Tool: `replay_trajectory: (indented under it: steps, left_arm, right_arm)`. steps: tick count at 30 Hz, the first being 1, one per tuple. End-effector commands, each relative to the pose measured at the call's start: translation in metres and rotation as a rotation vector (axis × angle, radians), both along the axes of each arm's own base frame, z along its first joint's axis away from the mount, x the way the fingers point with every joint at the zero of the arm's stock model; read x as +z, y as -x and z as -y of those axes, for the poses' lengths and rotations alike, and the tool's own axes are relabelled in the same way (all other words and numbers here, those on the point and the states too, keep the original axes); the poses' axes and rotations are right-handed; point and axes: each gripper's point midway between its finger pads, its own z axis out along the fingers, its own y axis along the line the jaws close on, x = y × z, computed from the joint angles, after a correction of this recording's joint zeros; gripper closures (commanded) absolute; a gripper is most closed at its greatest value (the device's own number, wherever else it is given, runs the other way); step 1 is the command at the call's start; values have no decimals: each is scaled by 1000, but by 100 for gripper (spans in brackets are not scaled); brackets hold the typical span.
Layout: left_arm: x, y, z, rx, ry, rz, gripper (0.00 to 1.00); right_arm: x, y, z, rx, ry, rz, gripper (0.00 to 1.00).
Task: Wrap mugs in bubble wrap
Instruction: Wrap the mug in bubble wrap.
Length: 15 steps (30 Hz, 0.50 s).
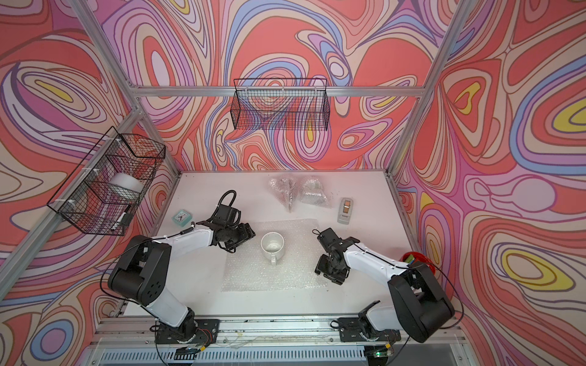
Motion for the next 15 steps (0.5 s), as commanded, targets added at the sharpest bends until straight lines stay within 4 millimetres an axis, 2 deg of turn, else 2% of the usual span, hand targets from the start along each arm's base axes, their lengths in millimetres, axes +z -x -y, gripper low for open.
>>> replay_trajectory:
  steps: [1, 7, 11, 13, 15]
  left_arm:
    - [-18, 14, -8, 16, -41, -82, 25]
    - [-18, 14, -7, 16, -33, -79, 25]
    - [-15, 13, -5, 17, -19, -69, 25]
    - [-8, 11, -4, 13, -9, -46, 25]
    - [5, 7, -1, 2, 9, -6, 25]
  right_arm:
    - [-9, 2, -2, 0, -15, -17, 39]
    - [-17, -1, -15, 3, -91, -6, 51]
    - [-15, -14, -22, 3, -115, 46, 77]
    - [-4, -24, -28, 16, -152, 101, 89]
    - [17, -37, -38, 53, -202, 189, 99]
